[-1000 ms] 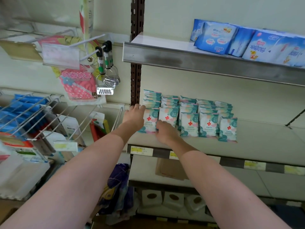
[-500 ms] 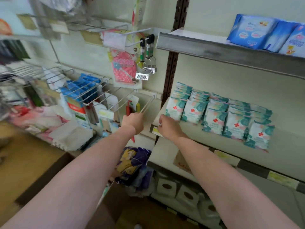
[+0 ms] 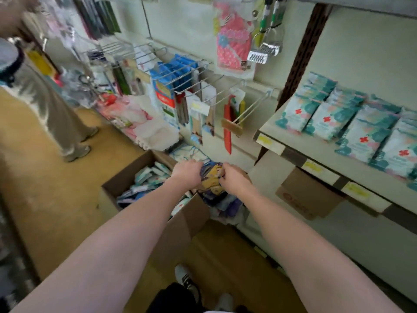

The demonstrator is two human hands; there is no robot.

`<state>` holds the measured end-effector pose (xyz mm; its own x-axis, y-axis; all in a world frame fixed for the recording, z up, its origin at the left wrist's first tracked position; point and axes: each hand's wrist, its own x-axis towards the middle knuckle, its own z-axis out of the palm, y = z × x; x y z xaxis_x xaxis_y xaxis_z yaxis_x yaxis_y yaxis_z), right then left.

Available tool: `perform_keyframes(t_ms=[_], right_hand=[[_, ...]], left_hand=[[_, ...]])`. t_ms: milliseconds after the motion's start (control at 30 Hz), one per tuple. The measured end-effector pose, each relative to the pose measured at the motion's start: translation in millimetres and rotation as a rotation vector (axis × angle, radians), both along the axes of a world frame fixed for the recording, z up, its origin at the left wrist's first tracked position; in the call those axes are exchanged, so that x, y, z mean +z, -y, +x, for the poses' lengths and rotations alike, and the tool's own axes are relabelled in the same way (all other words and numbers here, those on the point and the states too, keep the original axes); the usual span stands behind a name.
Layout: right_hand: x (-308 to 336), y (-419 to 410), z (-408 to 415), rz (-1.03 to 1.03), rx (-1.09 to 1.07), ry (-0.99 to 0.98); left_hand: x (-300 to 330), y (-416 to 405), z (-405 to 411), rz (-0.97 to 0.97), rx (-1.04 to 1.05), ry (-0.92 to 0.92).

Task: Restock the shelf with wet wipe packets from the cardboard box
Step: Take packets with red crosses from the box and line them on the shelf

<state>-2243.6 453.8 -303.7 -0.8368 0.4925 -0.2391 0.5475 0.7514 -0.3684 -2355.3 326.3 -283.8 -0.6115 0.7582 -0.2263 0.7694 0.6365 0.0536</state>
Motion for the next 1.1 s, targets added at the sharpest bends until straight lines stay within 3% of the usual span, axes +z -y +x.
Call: perform_keyframes(t_ms=[600,1100], right_hand=[[-72.8,143.3,-118.1,-0.066,0.258,0.194],[-115.5,152.0,-220.3,-0.072,0.364,0.329]], left_hand=[[-87.0,186.6,-93.5,-0.119,0.289,0.220],[-119.7,193.9,-173.5,-0.090,0.416,0.343]])
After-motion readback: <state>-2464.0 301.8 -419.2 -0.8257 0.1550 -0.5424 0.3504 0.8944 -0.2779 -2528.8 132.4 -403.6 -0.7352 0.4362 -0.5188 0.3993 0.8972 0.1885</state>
